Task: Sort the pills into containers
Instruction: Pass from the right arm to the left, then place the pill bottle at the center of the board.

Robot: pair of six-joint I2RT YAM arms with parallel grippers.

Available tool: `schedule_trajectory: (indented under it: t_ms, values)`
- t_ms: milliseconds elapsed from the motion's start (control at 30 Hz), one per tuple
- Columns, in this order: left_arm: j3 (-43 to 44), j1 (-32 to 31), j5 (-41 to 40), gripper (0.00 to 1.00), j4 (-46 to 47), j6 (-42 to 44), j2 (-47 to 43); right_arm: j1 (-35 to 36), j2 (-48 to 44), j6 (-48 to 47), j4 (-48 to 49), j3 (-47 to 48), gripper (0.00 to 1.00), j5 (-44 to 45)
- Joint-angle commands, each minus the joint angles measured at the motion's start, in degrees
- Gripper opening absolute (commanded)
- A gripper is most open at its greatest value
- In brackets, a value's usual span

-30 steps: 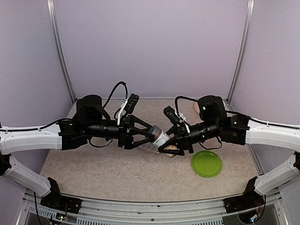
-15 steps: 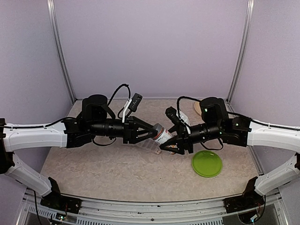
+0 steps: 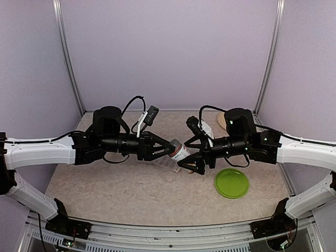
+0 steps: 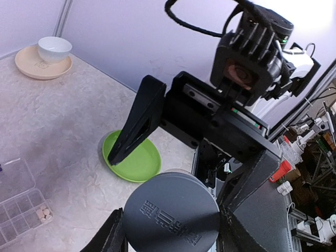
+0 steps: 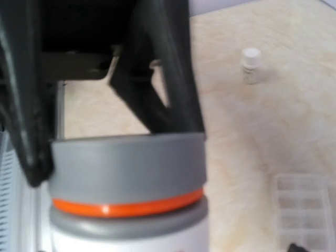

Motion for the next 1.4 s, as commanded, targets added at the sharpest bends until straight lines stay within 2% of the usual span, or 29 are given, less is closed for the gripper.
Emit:
schedule_trajectory:
  t_ms: [0, 400, 700, 1000, 1367]
  values:
    - [1.3, 2.1, -2.2, 0.16, -2.5, -0.8, -1.8, -0.8, 0.1, 0.6, 1.0, -0.1, 1.0, 4.4]
    - [6.4, 9.1, -17.5, 0.17, -18.1, 5.4, -1.1, -1.1, -0.3, 1.2, -1.4, -0.3, 1.0, 13.5]
    - [10.6, 14.2, -29.1, 0.16, -21.0, 8.5, 6.0, -1.2, -1.6, 2.2, -2.4, -1.6, 1.0, 20.3]
    - [14.7, 19.4, -36.4, 0.15, -18.7, 10.0, 17.0, -1.2, -2.5, 2.6, -2.8, -3.1, 1.0, 22.3]
    - [23.6, 20.6, -46.4, 0.12, -21.0, 12.8, 27.6, -1.3, -3.1, 2.6, -3.8, -4.4, 1.0, 23.9]
